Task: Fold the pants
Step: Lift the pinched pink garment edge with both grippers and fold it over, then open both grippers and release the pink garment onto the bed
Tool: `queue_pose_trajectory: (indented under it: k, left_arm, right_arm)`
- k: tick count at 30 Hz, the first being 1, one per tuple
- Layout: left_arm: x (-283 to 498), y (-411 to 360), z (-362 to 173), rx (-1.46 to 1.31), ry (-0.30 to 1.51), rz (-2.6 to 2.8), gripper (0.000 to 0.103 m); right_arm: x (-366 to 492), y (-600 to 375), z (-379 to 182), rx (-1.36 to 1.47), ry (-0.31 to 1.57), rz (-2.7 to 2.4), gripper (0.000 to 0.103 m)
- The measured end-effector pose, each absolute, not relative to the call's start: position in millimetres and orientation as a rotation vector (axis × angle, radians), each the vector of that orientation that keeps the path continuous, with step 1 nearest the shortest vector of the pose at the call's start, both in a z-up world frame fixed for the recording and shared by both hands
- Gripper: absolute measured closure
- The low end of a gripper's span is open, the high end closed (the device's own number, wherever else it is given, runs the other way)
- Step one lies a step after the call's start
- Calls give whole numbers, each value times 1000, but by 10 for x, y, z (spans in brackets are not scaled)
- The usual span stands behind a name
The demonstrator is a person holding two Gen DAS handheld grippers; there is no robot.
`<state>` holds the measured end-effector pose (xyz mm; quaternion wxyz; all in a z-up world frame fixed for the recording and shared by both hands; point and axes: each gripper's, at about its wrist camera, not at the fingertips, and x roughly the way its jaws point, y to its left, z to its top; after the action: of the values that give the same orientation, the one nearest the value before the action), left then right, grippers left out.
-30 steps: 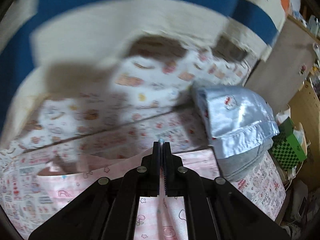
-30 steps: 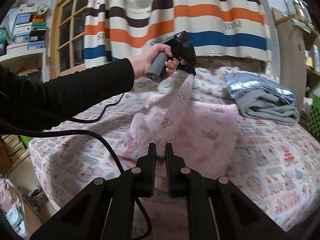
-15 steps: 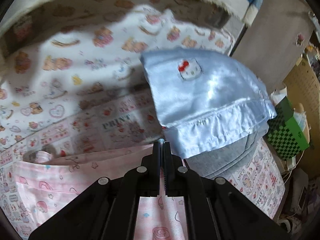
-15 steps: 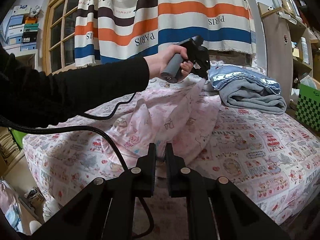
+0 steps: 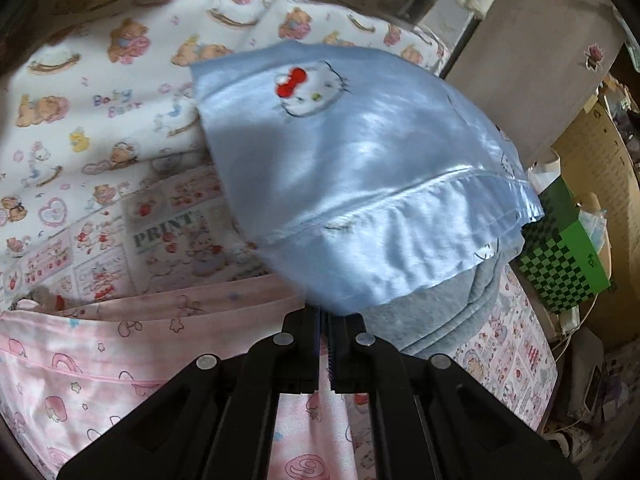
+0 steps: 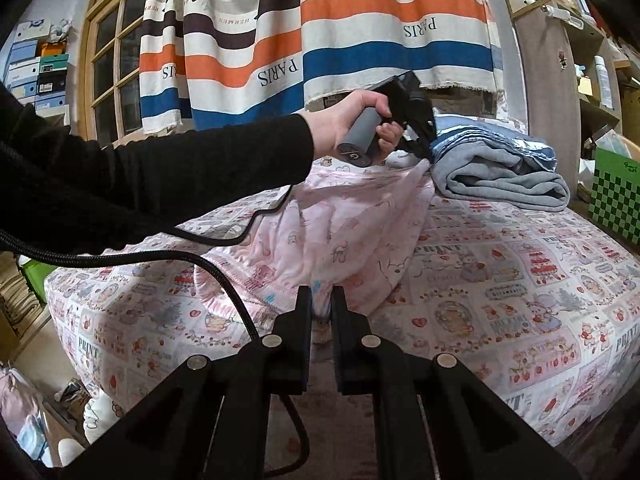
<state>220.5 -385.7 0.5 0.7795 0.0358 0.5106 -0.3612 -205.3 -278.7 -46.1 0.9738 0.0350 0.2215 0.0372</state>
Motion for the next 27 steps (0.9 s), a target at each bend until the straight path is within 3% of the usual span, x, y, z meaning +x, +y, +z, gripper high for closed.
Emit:
queue_pose_trajectory:
  k: [3,7,8,11,13,14,21,27]
  left_arm:
    - [2196,-3879,-21,96,1099,-777,99]
    - [2133,-3802,81,131,1044,-771,73]
    - [2103,-3748,136,128,1022,-773,71]
    - [1980,-3521,330,118,948,-774,69]
    - [1869,-3346,466,133,888,-742,68]
    - [1793,-3238,545,139,853,-730,67]
    - [1120,-2369,979,183,630,-609,63]
    - [556,-1554,1199,157,525,-534,62]
  right_arm:
    - [-2068,-2782,-464,69,449,68,94]
    - [-2043,-2835,-443,105,469,59,94]
    - [-2028,-2866,-441,120,476,57,93]
    - [-2005,-2947,-432,137,482,24,77]
    - [-2014,-3000,-408,129,466,-17,55]
    - [-2026,-3020,-393,122,454,-32,51]
    - [-2031,-3156,-332,68,425,-122,40]
    - [-1999,-3255,-395,1,439,-189,37]
